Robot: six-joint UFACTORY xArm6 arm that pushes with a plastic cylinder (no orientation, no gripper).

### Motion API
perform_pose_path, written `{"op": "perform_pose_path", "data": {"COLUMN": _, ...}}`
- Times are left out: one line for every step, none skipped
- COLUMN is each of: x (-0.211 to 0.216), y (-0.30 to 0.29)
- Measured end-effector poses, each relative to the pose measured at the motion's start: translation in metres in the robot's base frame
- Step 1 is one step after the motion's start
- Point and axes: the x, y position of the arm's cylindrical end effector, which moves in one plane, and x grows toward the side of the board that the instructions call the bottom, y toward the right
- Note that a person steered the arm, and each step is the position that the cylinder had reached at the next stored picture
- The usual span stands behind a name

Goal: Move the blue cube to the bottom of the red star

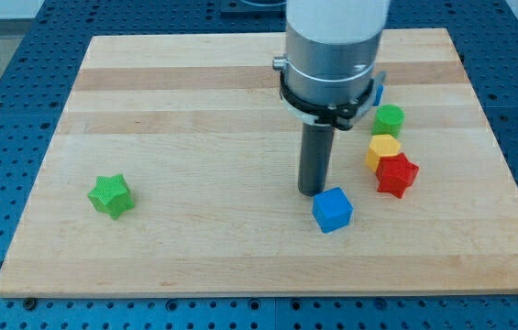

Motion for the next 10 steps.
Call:
{"op": "perform_pose_path", "data": {"x": 0.002, "y": -0.013}}
{"op": "perform_pose_path", "data": {"x": 0.033, "y": -0.028}}
{"op": "perform_pose_path", "data": {"x": 0.043, "y": -0.032}}
{"op": "perform_pose_path", "data": {"x": 0.043, "y": -0.027}}
{"op": "perform_pose_path", "data": {"x": 0.043, "y": 0.017}}
{"op": "perform_pose_path", "data": {"x": 0.043, "y": 0.064}}
{"op": "perform_pose_path", "data": {"x": 0.043, "y": 0.067}}
{"op": "perform_pose_path", "data": {"x": 0.043, "y": 0.067}}
{"op": "perform_pose_path", "data": {"x": 0.015, "y": 0.040}}
{"op": "perform_pose_path", "data": {"x": -0.031, "y": -0.023}}
